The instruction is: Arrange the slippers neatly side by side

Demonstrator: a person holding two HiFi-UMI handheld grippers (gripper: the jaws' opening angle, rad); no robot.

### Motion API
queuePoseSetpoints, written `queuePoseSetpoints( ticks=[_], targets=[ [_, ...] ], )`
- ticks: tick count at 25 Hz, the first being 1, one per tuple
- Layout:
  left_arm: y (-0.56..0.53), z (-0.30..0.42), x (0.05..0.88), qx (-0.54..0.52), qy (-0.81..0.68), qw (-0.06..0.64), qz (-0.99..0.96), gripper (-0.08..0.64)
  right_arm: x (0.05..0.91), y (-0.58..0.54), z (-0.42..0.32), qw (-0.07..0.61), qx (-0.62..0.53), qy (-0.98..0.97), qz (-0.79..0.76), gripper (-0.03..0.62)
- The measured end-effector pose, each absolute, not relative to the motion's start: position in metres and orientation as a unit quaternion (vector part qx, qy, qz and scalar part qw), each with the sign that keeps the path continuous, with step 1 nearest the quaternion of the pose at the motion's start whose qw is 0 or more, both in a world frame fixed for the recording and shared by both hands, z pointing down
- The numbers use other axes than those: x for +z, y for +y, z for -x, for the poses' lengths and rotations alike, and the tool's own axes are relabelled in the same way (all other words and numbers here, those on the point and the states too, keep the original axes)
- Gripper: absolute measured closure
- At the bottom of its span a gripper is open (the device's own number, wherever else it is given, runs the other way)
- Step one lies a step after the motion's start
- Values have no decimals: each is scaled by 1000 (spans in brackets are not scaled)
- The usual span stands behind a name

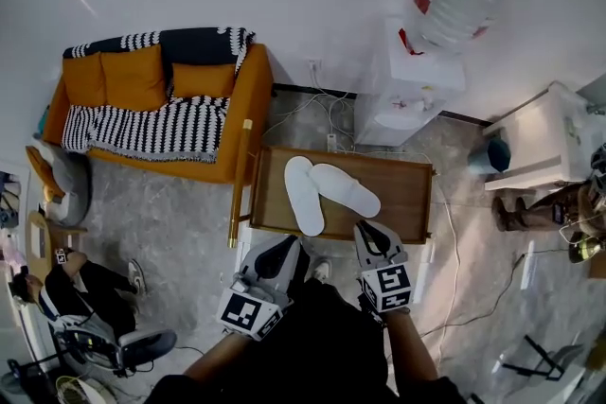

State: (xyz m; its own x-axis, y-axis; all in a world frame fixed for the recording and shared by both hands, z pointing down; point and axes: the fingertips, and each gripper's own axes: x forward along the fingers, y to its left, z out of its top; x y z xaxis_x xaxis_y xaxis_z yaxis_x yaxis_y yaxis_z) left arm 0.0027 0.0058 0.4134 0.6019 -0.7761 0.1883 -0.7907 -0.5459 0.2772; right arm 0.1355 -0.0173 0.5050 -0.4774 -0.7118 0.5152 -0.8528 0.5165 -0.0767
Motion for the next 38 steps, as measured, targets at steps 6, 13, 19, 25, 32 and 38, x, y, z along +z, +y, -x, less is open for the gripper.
queuePoseSetpoints(
  ticks=[6,13,19,25,32,38],
  targets=[
    [-23,2,419,27,-438,168,-883,543,544,-45,-133,287,162,-839,-433,577],
    [-49,7,430,32,-437,182,-880,543,612,-76,-126,403,130,-830,-362,575],
    [-59,17,443,42,-437,199,-876,543,669,-92,-125,471,126,-817,-309,500],
    [-74,25,445,25,-445,193,-874,543,724,-100,-137,554,85,-788,-255,494],
    [-75,34,457,40,-445,206,-871,543,759,-109,-138,593,71,-772,-217,472],
    [-77,41,460,32,-448,210,-868,543,784,-110,-144,618,92,-757,-192,474]
  ],
)
